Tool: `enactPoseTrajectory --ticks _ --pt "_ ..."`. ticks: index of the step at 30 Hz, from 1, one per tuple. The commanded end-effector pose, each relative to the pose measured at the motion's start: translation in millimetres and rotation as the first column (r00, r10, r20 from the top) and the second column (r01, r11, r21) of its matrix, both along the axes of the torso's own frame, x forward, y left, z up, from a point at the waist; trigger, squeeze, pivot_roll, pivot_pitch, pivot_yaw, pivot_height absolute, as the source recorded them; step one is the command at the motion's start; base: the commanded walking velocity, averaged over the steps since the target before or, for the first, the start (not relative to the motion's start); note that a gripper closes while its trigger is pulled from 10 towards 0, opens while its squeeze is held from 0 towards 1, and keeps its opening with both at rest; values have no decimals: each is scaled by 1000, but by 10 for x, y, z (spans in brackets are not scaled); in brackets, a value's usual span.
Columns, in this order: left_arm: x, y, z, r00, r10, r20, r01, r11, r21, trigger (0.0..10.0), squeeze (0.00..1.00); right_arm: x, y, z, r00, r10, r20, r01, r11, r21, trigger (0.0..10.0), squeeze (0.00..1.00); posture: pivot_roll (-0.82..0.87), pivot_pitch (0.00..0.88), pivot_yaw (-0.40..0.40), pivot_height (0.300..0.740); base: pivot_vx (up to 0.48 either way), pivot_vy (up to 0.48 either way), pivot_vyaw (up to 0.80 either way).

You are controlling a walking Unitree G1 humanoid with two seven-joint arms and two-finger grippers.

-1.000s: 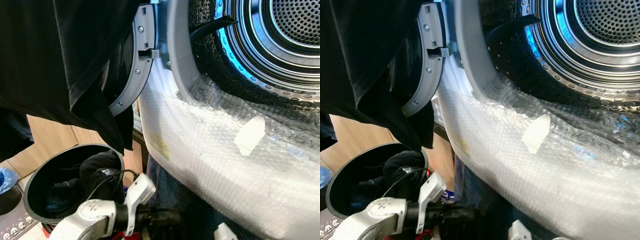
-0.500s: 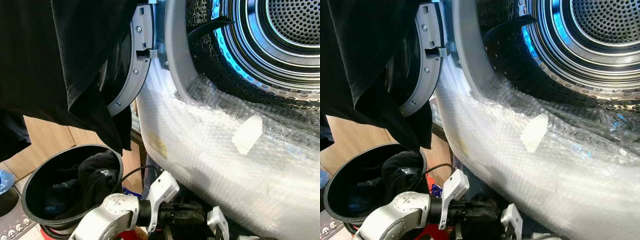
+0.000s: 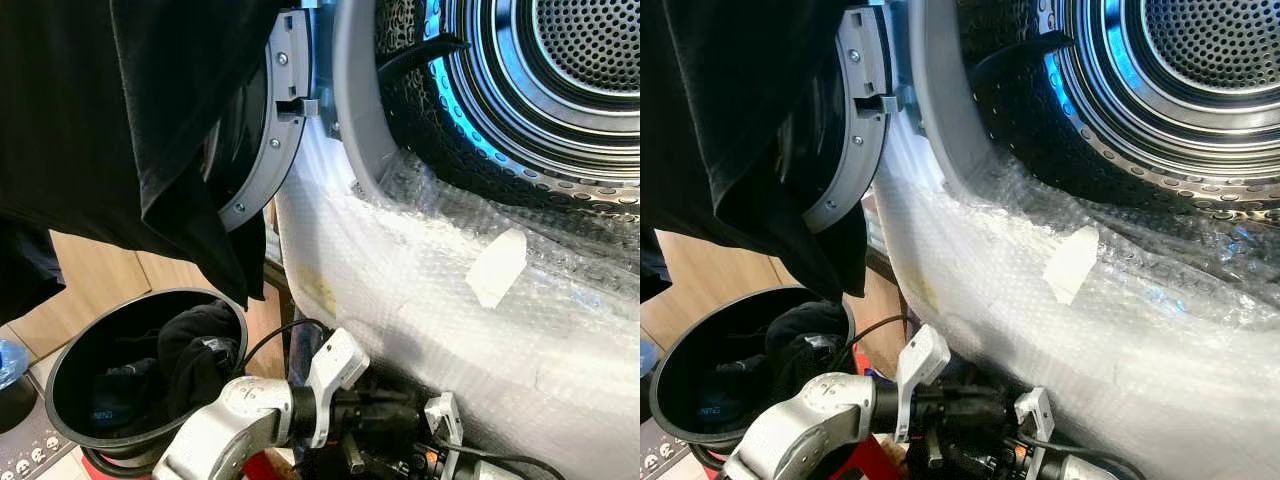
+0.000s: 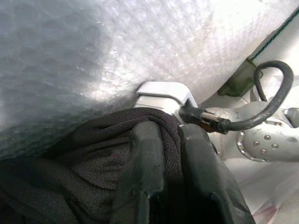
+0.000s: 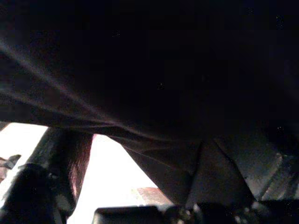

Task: Clothes washing

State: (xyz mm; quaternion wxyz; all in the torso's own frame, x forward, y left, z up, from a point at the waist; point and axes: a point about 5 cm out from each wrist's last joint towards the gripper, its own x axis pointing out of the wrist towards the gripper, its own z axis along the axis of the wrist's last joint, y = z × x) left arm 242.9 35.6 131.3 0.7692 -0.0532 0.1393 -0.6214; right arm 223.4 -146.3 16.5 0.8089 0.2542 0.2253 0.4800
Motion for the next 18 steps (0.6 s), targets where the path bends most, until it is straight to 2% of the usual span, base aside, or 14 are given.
enactPoseTrajectory --ticks 1,4,7,8,10,11,13,18 --pt "37 -9 80 999 7 42 -6 1000 -10 0 0 -25 39 76 999 32 16 -32 998 54 10000 0 146 0 -24 740 0 0 0" --pt "17 -17 101 999 -8 34 9 1000 -24 0 0 -126 74 97 993 114 28 -115 991 71 10000 0 148 0 -22 740 0 0 0" --pt "-32 -30 106 999 -46 26 47 999 -22 0 0 -152 68 99 991 127 38 -129 990 64 10000 0 148 0 -21 740 0 0 0" --pt "-132 -52 100 995 -105 3 105 994 -32 0 0 -129 28 116 993 109 52 -112 992 59 10000 0 148 0 -15 740 0 0 0" --pt "-172 -59 96 992 -125 -9 125 991 -39 0 0 -118 11 122 993 102 58 -106 993 54 10000 0 147 0 -15 740 0 0 0" --pt "-302 -47 77 982 -181 -50 178 982 -65 0 0 -112 -30 149 992 101 71 -105 993 48 10000 0 146 0 -11 740 0 0 0" --pt "-374 -21 64 976 -208 -70 203 976 -74 0 0 -112 -52 173 992 103 78 -107 993 47 10000 0 143 0 -6 740 0 0 0" --pt "-470 202 7 981 -153 -120 148 988 -48 0 0 -103 -230 244 991 86 106 -89 996 22 10000 0 151 0 -5 740 0 0 0"
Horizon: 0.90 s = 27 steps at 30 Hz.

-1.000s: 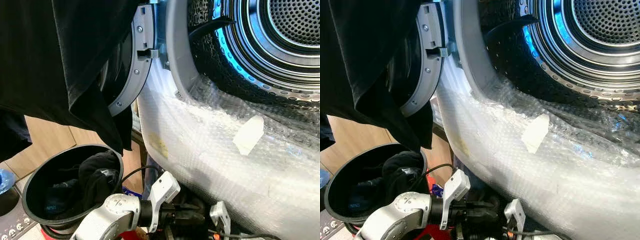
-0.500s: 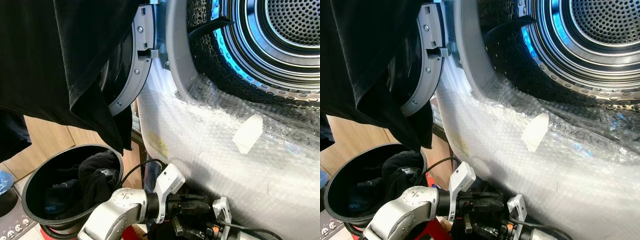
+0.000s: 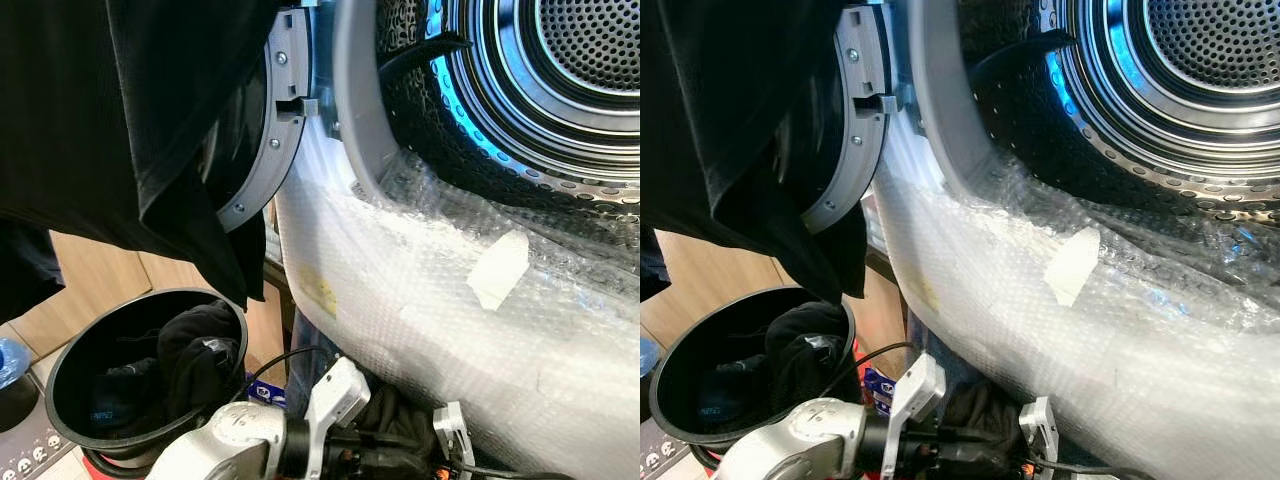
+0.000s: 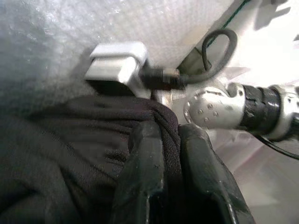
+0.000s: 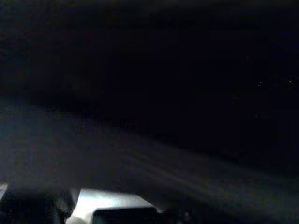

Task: Clothes washing

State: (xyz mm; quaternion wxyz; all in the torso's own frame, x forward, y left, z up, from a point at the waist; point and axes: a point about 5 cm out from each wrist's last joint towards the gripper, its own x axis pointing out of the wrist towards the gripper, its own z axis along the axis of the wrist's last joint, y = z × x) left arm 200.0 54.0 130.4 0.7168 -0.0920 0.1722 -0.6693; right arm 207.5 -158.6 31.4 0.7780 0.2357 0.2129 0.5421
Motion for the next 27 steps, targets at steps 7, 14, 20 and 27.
enactPoseTrajectory --ticks 7,14,20,27 --pt "-167 164 12 999 21 -49 -20 999 28 0 0 20 -247 96 999 -12 46 14 999 -48 10000 0 161 0 -7 740 0 0 0" --pt "-61 35 74 998 54 -19 -54 999 -2 0 0 -4 -77 112 996 59 65 -58 998 -20 10000 0 162 0 -9 740 0 0 0" --pt "-95 -2 146 1000 8 -9 -8 1000 -19 0 0 158 -147 -17 990 -109 86 120 985 -126 10000 0 154 0 -3 740 0 0 0" --pt "-74 203 267 995 93 39 -92 996 -16 0 0 -280 -371 -107 990 138 -9 -137 973 -187 10000 0 172 0 -9 740 0 0 0"
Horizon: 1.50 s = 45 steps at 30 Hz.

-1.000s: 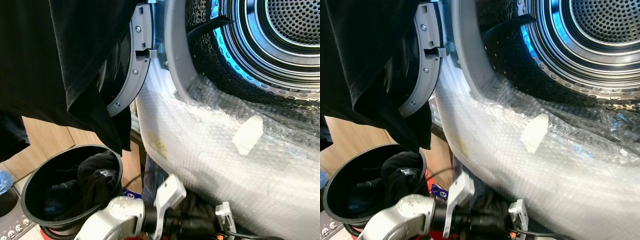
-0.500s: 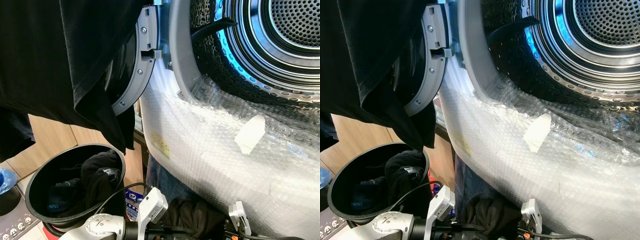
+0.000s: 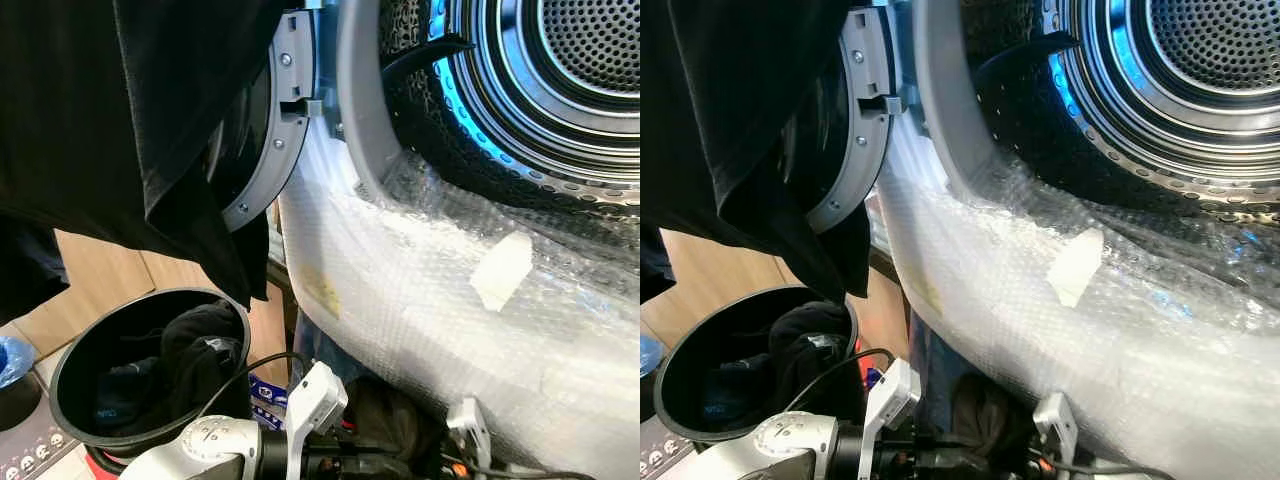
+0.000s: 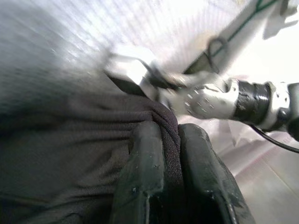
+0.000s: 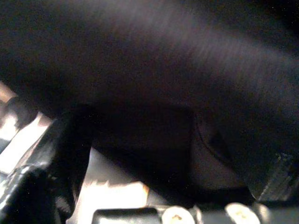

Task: Clothes washing

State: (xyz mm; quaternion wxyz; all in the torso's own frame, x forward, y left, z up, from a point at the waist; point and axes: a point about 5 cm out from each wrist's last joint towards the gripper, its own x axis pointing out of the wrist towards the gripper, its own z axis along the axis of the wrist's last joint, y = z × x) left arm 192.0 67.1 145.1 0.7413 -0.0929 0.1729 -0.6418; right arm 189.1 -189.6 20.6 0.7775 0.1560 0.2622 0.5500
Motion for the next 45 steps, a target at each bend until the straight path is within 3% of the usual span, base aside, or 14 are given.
enactPoseTrajectory --ticks 1,5,9,11,14,20,30,36,45 --pt "14 100 130 998 32 44 -31 999 -23 0 0 -142 -93 -15 995 92 -26 -93 995 -29 10000 0 171 0 -10 740 0 0 0" --pt "58 261 151 993 96 64 -97 995 6 0 0 -306 -237 -135 981 176 -82 -185 974 -127 10000 0 166 0 -11 740 0 0 0" --pt "68 448 103 990 134 53 -137 988 71 0 0 -295 -290 -165 983 161 -86 -173 972 -157 10000 0 172 0 -12 740 0 0 0" --pt "32 614 -117 988 147 36 -151 958 243 0 0 -189 -278 -144 993 112 -50 -118 980 -161 10000 0 171 0 -9 740 0 0 0" --pt "-125 669 -284 996 82 -17 -72 937 342 0 0 -115 -251 -128 994 105 -31 -108 981 -164 10000 0 175 0 -8 740 0 0 0" --pt "-269 615 -401 998 -7 -63 31 918 394 0 0 -99 -217 -128 991 132 -22 -134 980 -148 10000 0 183 0 -10 740 0 0 0" --pt "17 403 -364 997 64 50 -77 941 330 0 0 -136 -150 -131 982 187 -39 -190 974 -126 10000 0 178 0 -16 740 0 0 0" --pt "149 178 -343 996 25 87 -49 954 295 0 0 -62 29 -100 981 191 19 -187 974 -126 10000 0 169 0 -17 740 0 0 0" --pt "215 49 -328 994 -2 108 -27 963 269 0 0 15 122 -57 985 158 71 -148 981 -126 10000 0 158 0 -16 740 0 0 0"
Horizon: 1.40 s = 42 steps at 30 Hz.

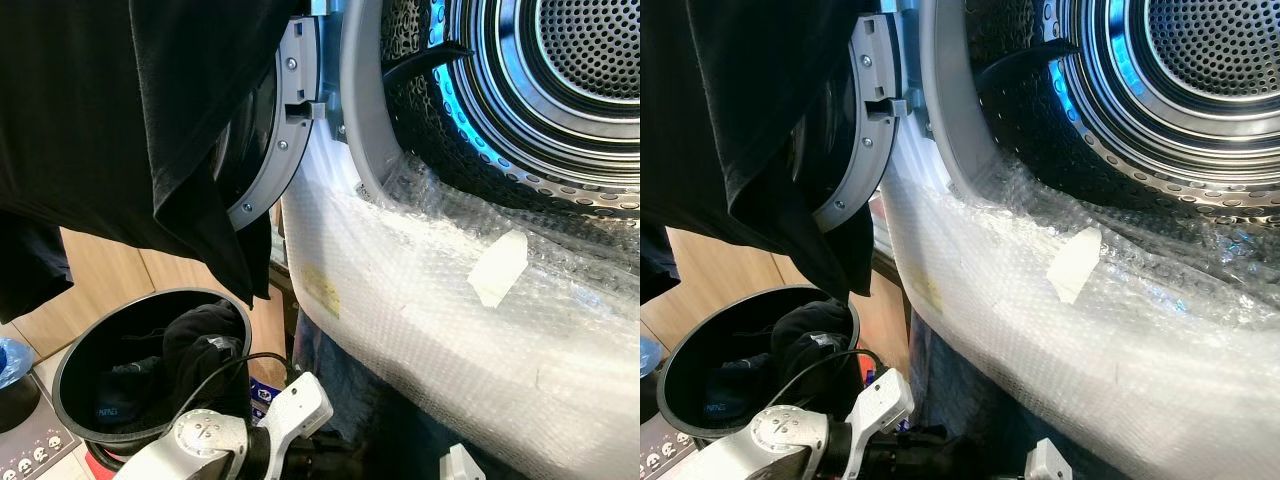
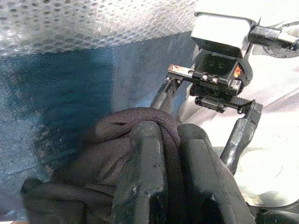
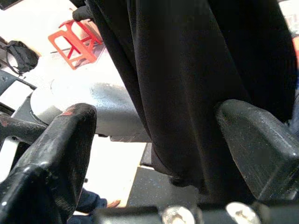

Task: Clothes washing

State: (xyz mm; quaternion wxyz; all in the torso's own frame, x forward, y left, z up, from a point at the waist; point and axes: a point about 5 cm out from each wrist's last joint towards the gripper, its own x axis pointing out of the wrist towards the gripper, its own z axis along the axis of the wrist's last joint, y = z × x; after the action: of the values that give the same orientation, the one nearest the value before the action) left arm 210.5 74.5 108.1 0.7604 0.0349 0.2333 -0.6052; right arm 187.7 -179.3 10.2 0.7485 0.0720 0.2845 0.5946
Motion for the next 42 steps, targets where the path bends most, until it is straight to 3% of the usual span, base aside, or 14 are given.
enactPoseTrajectory --ticks 1,7,12,17,20,23,34,38,42 --pt "41 -32 39 999 -16 34 16 1000 -10 0 0 27 29 55 1000 6 25 -6 1000 10 10000 0 158 0 -16 740 0 0 0" --pt "173 -137 65 996 25 87 -23 999 -27 0 0 34 95 104 1000 19 8 -19 998 52 10000 0 155 0 -21 740 0 0 0" --pt "203 -205 87 994 7 106 -4 1000 -30 0 0 73 123 102 1000 0 26 -1 999 40 10000 0 155 0 -25 740 0 0 0" --pt "219 -342 143 992 -33 118 40 998 -58 0 0 209 172 79 991 -105 81 104 994 22 10000 0 154 0 -24 740 0 0 0" --pt "223 -386 162 992 -38 122 47 996 -72 0 0 337 155 27 964 -229 134 236 971 -37 10000 0 153 0 -25 740 0 0 0" --pt "240 -418 167 991 -33 130 44 996 -80 0 0 357 174 46 954 -272 126 275 962 -7 10000 0 156 0 -25 740 0 0 0" --pt "302 -440 192 989 1 151 13 996 -92 0 0 290 233 107 973 -220 77 214 974 81 10000 0 149 0 -23 740 0 0 0" --pt "344 -439 204 985 37 166 -20 995 -101 0 0 166 231 163 994 -104 28 100 987 124 10000 0 150 0 -23 740 0 0 0" --pt "362 -471 228 984 42 173 -23 993 -113 0 0 150 240 214 998 -64 11 61 986 154 10000 0 148 0 -25 740 0 0 0"
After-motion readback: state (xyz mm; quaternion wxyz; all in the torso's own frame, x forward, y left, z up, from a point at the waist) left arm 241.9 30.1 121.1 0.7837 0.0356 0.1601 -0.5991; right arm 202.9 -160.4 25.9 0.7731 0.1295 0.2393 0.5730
